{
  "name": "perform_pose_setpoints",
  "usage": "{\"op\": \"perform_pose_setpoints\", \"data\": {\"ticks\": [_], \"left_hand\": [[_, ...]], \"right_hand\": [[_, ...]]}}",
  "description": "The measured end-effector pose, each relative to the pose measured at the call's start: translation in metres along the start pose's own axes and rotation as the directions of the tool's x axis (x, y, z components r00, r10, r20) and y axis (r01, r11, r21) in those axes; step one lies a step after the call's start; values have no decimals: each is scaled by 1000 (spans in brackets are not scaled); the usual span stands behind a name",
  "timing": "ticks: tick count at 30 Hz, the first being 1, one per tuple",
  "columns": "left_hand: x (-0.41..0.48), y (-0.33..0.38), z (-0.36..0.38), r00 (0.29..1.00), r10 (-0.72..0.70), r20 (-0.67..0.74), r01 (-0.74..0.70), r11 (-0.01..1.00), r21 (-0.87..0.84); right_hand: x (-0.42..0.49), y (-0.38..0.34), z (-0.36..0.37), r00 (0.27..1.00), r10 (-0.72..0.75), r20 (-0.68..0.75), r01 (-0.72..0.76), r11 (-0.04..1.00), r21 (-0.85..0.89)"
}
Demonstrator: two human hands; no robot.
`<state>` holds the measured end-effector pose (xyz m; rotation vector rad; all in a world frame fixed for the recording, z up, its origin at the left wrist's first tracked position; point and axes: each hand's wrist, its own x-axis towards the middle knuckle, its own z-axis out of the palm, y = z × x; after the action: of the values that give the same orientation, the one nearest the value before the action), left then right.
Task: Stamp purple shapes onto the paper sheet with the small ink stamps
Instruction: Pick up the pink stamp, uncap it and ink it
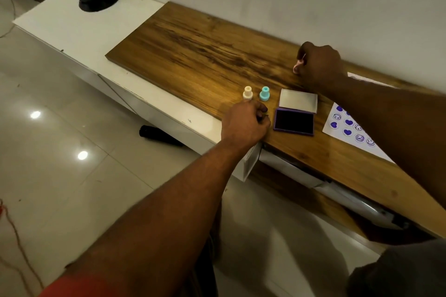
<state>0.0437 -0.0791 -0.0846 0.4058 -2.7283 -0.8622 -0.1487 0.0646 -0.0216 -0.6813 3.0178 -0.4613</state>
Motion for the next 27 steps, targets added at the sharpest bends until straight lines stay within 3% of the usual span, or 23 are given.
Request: {"op": "perform_pose_setpoints", "data": {"ticks": [5, 11, 16, 27], "left_hand": [[-1, 1, -2, 1000, 0, 16, 0, 1000, 9], [-4, 8, -12, 999, 15, 31, -16, 999, 30], [-13, 15, -22, 998, 64, -22, -63, 997, 40], [-11, 22, -36, 993, 109, -43, -109, 994, 5]], "right_hand": [[-20, -10, 1, 998, -5, -59, 11, 995, 98], [-83, -28, -4, 988, -102, -116, 129, 958, 257], [-122, -29, 6, 997, -67, -49, 80, 931, 355], [-130, -37, 7, 987, -155, -45, 158, 875, 457]]}}
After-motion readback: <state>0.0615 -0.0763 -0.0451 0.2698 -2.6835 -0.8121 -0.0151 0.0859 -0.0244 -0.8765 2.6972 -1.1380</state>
